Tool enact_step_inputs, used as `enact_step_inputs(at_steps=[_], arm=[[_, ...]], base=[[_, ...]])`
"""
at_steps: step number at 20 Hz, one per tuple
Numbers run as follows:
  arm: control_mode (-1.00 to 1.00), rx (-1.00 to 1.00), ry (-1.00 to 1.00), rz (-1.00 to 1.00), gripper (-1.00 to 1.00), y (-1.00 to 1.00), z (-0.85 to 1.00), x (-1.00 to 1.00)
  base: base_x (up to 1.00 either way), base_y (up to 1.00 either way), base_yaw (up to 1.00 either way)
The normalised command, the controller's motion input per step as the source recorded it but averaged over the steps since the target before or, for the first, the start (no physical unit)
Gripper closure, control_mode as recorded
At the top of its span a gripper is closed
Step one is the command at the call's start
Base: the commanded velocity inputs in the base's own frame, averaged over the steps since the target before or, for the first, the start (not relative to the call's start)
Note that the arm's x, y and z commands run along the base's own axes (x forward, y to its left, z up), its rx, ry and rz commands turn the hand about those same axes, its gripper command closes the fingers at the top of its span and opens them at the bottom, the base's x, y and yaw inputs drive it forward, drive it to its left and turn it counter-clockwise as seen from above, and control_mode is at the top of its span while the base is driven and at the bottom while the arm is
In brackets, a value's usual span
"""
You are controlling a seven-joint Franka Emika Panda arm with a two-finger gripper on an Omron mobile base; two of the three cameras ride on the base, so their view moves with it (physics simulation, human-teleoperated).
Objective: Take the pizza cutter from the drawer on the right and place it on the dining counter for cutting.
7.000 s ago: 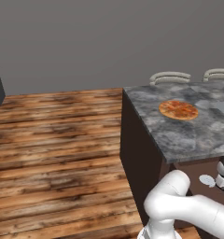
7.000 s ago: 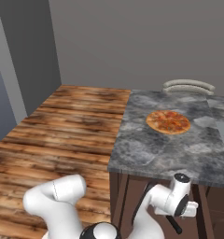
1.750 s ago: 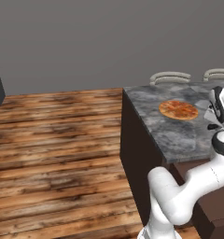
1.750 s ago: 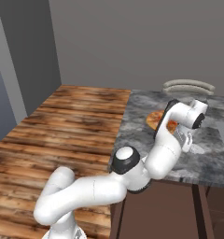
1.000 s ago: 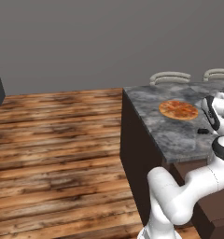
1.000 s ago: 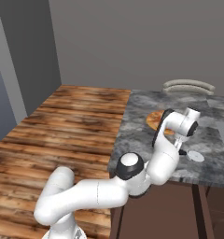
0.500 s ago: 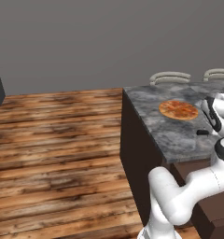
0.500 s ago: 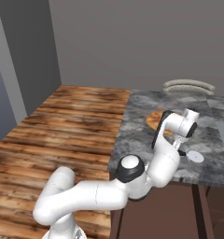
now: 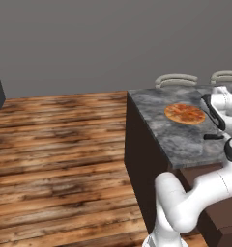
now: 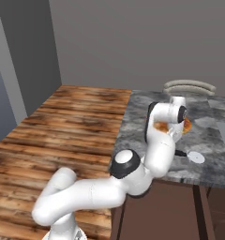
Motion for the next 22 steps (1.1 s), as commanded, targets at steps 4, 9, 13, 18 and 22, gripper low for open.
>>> enact_step_inputs(at_steps=[4,9,13,18,22], arm=[[-1.0,-0.11,-0.17,0.07,-1.0,0.29,0.28,-1.0],[-1.0,-0.1,-0.05,0.09,-1.0,0.58,0.62,-1.0],[-1.0,-0.18,0.0,0.31,-1.0,0.98,0.46,-1.0],[-1.0,-0.04,0.02,0.29,-1.0,0.84,0.63,-0.81],[-1.0,-0.11,0.15,0.24,-1.0,0.75,0.52,-0.22]], base=[[0.0,0.0,0.0],[0.0,0.0,0.0],[0.0,0.0,0.0],[0.0,0.0,0.0],[0.0,0.0,0.0]])
